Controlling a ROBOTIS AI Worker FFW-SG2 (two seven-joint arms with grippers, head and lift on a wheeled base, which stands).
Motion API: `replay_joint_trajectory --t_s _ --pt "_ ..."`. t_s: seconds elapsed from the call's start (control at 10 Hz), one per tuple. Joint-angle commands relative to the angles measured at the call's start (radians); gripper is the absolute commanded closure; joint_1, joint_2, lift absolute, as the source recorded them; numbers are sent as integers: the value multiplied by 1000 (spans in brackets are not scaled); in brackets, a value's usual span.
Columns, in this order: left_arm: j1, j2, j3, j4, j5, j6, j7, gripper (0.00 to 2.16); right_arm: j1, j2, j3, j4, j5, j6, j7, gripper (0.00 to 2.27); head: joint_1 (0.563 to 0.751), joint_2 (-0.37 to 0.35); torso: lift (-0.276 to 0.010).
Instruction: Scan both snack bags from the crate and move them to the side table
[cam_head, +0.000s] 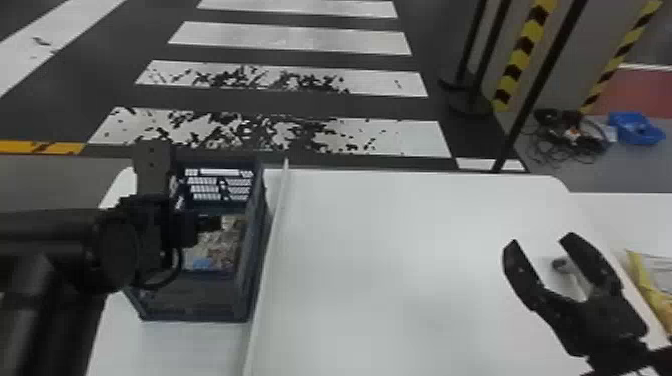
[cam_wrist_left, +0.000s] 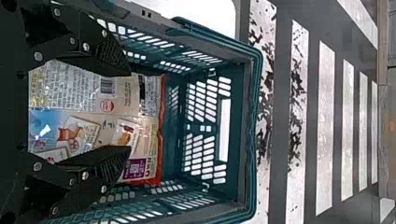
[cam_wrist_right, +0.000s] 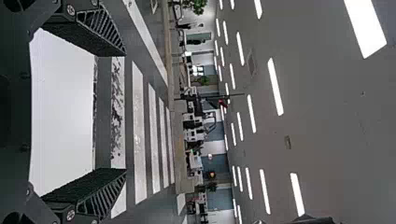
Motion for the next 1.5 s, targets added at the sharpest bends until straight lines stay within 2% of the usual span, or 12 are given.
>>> replay_joint_trajectory --t_s 0.0,0.2,0.3,0.5,0.6,1.0,1.4 --pt "-36 -5 3 49 1 -1 -5 491 2 -1 -3 0 -3 -4 0 113 695 -53 -95" --pt "-85 -22 0 116 -10 5 -13 491 11 -4 -15 0 -14 -25 0 113 695 -56 -95" --pt "-116 -46 1 161 -34 17 -16 491 14 -6 -22 -2 -20 -28 0 113 695 -62 -95" --pt "-131 -56 1 192 -47 42 -17 491 14 -12 -22 -3 -31 -34 1 113 695 -81 -95" --pt "-132 -60 -5 196 -68 54 -16 491 12 -14 -21 -3 -32 -34 0 113 695 -83 -95" --pt "-143 -66 6 227 -65 97 -17 491 12 -23 -12 -5 -32 -31 0 117 695 -80 -95" --pt "-148 -66 30 274 -67 75 -31 481 -1 -41 1 -2 -49 -31 1 117 695 -77 -95"
